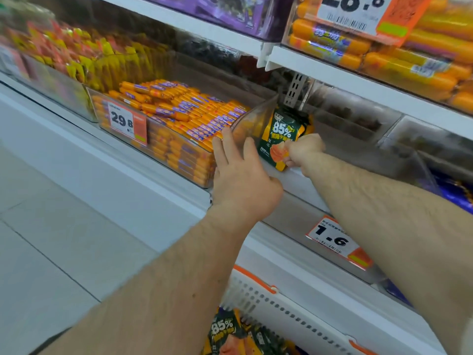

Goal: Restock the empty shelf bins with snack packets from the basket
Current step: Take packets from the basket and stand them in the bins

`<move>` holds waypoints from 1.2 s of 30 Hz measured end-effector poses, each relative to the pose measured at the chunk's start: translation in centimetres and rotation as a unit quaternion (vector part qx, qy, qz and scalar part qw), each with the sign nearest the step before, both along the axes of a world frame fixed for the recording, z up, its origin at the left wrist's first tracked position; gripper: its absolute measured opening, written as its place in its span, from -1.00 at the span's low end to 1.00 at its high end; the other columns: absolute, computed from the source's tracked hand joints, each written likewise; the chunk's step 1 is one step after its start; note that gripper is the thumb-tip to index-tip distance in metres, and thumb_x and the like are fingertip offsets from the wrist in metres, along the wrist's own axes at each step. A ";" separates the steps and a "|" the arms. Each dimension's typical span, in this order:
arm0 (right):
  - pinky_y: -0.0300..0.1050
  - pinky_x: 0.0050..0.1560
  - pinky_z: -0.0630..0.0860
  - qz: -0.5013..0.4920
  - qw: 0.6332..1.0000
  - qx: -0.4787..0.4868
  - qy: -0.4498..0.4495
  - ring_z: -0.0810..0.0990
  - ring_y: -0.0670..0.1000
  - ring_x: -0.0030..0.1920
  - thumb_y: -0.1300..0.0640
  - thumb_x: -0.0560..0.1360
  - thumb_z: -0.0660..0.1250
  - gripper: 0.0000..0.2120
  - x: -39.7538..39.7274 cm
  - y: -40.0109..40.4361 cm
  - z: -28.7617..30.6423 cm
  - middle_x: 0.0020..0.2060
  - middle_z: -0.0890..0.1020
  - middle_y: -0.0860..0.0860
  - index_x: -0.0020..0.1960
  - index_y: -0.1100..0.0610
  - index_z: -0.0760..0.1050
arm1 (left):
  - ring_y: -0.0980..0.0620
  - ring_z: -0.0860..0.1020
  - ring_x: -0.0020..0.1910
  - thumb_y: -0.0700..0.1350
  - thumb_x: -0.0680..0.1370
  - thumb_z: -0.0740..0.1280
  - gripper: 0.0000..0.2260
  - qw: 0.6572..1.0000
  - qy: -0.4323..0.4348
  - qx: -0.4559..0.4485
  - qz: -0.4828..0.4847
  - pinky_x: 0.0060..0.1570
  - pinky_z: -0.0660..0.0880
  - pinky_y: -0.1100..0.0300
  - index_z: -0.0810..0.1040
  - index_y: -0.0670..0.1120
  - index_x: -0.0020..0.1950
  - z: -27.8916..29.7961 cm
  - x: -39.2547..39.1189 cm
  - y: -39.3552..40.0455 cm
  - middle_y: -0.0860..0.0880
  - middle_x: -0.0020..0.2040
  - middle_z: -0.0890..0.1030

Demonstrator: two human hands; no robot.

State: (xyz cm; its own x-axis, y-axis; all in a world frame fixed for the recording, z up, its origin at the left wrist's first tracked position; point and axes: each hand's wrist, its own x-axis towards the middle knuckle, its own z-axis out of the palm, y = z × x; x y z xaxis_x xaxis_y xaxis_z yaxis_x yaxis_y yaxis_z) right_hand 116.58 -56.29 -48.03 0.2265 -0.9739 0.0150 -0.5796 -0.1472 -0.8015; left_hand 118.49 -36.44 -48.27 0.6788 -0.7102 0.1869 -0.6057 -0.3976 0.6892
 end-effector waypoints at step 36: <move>-0.06 -0.30 0.49 0.154 0.973 -0.104 0.140 0.53 0.03 -0.35 0.10 0.51 0.27 -0.76 -18.2 18.8 -16.4 -0.38 0.60 0.00 -0.29 0.11 0.57 | -0.10 0.58 0.12 0.10 0.56 0.29 -0.66 0.827 -0.055 0.411 -0.379 0.20 0.51 -0.02 0.56 -0.03 0.25 -4.0 -3.4 3.1 -0.09 0.17 0.61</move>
State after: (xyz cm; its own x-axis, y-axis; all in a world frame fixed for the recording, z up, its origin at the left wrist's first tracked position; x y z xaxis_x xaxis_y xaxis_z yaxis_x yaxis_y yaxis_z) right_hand 98.36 -37.50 -64.46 0.5308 -0.8417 0.0991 -0.6740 -0.4901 -0.5528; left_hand 115.10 -33.31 -52.31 -0.0079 -0.8414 -0.5403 -0.9367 -0.1829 0.2985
